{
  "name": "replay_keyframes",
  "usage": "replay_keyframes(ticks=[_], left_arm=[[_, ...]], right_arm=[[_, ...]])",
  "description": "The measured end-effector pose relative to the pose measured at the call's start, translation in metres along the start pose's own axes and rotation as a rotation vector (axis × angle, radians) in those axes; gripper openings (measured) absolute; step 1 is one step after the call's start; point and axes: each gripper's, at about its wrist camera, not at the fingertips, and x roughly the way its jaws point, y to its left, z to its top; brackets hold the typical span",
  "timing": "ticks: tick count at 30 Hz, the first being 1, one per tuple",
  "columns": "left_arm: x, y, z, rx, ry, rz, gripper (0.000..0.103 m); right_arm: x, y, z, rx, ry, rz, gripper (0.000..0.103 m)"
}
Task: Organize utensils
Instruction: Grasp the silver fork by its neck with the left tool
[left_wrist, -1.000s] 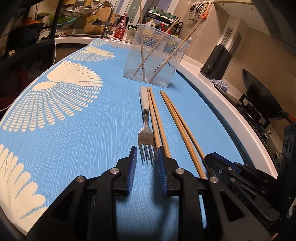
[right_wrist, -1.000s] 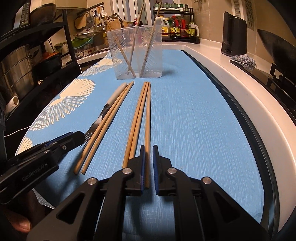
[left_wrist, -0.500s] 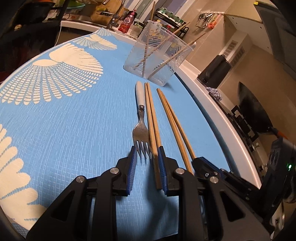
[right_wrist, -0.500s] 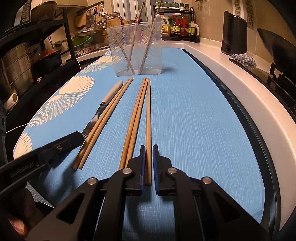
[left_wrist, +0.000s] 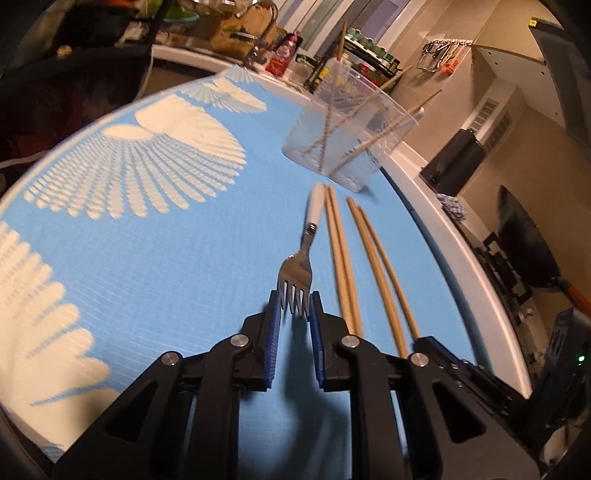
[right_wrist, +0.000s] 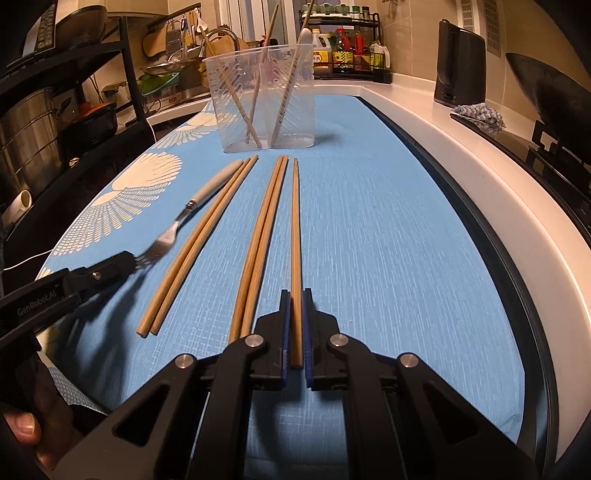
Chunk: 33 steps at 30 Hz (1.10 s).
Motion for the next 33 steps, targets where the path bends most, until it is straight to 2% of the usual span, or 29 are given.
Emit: replay_keyframes(ticks=[2, 3, 5, 10, 15, 26, 29, 33], left_arm=[[-0.004, -0.003, 0.001, 0.057, -0.031, 0.069, 0.014], [-0.005, -0.005, 0.001, 0.093, -0.046, 0.103, 0.01], [-0.004, -0.007, -0.001, 0.138, -0.063, 0.13, 0.01], [-0.002, 0.006, 0.005, 0.064, -0.048, 0.074, 0.011], [0.007, 0.004, 0.004, 0.068, -0.041, 0.059, 0.012], [0.006, -0.007, 0.001, 0.148, -0.066, 0.097, 0.012], [0.0, -0.013, 0.001, 0.186, -0.096, 0.131, 0.007], [-0.008, -0.022, -0.002, 0.277, -0.142, 0.21, 0.006]], right_arm=[[0.0, -0.001, 0.0, 0.002, 0.0, -0.01, 0.006], [0.0, -0.002, -0.001, 0.005, -0.001, -0.013, 0.006], [-0.001, -0.003, -0.002, 0.007, -0.005, -0.019, 0.006], [-0.001, -0.002, -0.003, 0.003, -0.013, -0.023, 0.006], [-0.001, -0.001, -0.004, -0.002, -0.023, -0.027, 0.006], [-0.001, 0.0, -0.004, -0.008, -0.025, -0.028, 0.006], [-0.002, 0.002, -0.004, -0.012, -0.023, -0.026, 0.006], [-0.001, 0.001, -0.003, -0.011, -0.022, -0.025, 0.006]])
